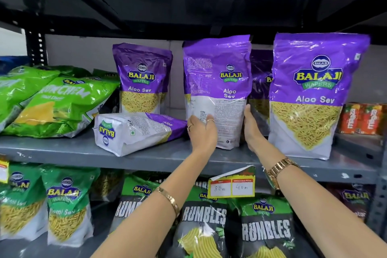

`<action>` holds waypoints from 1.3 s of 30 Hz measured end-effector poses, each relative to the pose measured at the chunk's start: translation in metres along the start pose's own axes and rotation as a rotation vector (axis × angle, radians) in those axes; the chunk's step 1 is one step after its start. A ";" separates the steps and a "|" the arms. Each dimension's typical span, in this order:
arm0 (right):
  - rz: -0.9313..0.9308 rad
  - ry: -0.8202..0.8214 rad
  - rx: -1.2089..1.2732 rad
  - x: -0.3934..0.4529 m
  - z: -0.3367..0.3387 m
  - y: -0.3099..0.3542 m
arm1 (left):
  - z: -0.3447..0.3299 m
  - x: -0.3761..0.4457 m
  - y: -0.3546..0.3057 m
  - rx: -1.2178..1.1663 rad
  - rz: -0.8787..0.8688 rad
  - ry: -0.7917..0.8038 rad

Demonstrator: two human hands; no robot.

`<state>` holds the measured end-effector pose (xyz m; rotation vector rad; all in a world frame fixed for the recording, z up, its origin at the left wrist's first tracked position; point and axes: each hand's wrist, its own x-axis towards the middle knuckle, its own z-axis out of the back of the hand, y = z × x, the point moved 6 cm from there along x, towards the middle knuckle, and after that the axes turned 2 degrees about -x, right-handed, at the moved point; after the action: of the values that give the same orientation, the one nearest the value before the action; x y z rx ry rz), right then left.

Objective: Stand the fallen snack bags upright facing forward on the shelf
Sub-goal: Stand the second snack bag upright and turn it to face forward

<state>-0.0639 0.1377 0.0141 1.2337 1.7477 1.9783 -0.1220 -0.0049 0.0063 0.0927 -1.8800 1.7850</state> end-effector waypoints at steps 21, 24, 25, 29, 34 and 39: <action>-0.092 0.191 -0.283 0.003 -0.019 -0.016 | 0.001 -0.046 -0.009 0.033 -0.245 -0.038; -0.071 0.214 -0.226 0.001 -0.018 -0.014 | -0.002 -0.041 -0.010 0.020 -0.220 -0.014; -0.068 0.218 -0.231 0.001 -0.017 -0.014 | -0.001 -0.038 -0.011 0.010 -0.215 -0.004; -0.046 0.208 -0.225 0.000 -0.015 -0.016 | 0.003 -0.017 -0.008 -0.031 -0.201 0.076; 0.025 0.069 -0.258 0.008 -0.006 -0.009 | 0.010 0.019 0.002 -0.111 -0.040 0.237; 0.049 0.046 -0.255 0.011 -0.003 -0.014 | 0.023 0.046 0.011 -0.023 -0.092 0.406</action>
<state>-0.0775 0.1465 0.0068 1.1632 1.4397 2.1922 -0.1735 -0.0113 0.0163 -0.1769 -1.5780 1.5790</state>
